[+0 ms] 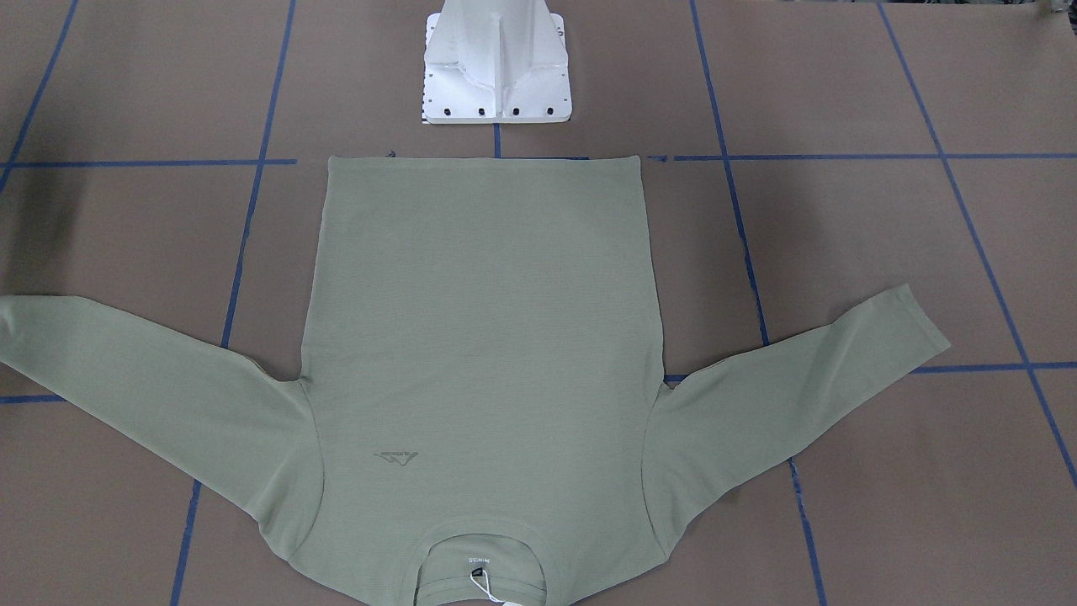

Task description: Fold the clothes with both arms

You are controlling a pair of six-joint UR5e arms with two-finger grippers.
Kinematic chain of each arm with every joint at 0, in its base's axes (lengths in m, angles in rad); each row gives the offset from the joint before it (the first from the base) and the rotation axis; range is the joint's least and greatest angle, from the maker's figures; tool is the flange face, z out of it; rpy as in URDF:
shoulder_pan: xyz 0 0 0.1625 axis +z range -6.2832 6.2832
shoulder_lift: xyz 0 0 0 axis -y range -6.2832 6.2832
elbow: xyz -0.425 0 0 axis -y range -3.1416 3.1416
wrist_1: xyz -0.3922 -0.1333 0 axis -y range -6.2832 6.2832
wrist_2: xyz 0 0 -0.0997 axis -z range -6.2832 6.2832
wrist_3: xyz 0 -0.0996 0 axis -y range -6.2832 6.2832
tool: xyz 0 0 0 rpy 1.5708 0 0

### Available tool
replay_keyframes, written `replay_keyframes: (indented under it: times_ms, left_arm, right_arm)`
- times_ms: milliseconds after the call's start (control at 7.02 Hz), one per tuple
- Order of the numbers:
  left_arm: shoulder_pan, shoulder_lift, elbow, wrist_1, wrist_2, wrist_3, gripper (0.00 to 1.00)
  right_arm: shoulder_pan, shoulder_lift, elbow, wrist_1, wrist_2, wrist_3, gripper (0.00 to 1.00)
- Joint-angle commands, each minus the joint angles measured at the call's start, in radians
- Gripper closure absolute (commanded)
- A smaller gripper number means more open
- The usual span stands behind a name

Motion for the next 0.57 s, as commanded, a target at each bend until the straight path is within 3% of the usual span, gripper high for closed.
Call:
replay_keyframes:
  times_ms: [0, 285, 427]
  left_arm:
    - [0.001, 0.001, -0.003, -0.026, -0.062, -0.005, 0.0]
    - [0.001, 0.0, -0.006, -0.028, -0.063, -0.005, 0.0]
    - [0.001, 0.0, -0.009, -0.029, -0.063, -0.005, 0.0]
  right_arm:
    - [-0.034, 0.048, -0.069, 0.04, 0.001, 0.109, 0.0]
    - [-0.087, 0.05, -0.245, 0.382, -0.003, 0.323, 0.02]
    - [-0.117, 0.062, -0.285, 0.476, -0.005, 0.473, 0.07]
